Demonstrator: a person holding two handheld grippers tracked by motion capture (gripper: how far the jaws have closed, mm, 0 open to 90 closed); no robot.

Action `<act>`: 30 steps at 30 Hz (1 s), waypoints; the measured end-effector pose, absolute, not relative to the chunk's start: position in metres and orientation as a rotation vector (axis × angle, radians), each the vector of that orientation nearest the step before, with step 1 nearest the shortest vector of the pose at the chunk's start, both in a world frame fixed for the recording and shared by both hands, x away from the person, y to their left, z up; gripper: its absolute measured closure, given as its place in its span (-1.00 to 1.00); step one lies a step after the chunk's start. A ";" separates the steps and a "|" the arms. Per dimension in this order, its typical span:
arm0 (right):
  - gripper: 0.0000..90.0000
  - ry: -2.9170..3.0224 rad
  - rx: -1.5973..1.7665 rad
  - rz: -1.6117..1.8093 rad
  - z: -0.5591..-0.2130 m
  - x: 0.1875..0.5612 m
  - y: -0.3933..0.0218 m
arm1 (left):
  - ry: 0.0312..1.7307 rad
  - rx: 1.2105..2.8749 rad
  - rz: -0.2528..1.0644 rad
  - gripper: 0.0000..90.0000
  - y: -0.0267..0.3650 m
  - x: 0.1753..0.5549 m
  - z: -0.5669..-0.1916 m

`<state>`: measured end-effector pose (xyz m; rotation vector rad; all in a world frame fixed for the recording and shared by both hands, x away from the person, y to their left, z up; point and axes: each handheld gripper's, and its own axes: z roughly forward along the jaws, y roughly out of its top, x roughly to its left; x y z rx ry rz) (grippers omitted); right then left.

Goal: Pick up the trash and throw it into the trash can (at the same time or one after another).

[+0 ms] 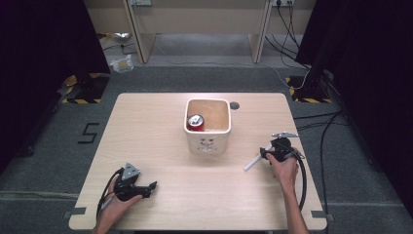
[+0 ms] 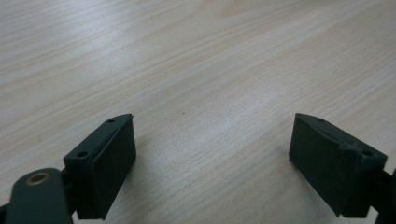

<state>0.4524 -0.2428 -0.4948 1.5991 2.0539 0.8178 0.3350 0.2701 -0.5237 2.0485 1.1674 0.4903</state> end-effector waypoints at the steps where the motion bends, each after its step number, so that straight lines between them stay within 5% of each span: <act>1: -0.19 2.065 1.593 0.815 -0.497 0.453 -0.242 | 1.167 2.048 0.490 -0.69 0.270 0.335 -0.524; 9: 0.02 2.083 1.557 0.782 -0.501 0.455 -0.241 | 1.167 2.049 0.490 -0.69 0.270 0.335 -0.524; 11: 0.22 2.095 1.544 0.793 -0.501 0.454 -0.243 | 1.167 2.049 0.490 -0.69 0.270 0.335 -0.524; 20: 0.57 2.121 1.509 0.832 -0.501 0.454 -0.245 | 1.167 2.048 0.490 -0.69 0.270 0.335 -0.524; 30: 0.76 2.121 1.512 0.866 -0.502 0.454 -0.247 | 1.167 2.049 0.490 -0.69 0.270 0.335 -0.524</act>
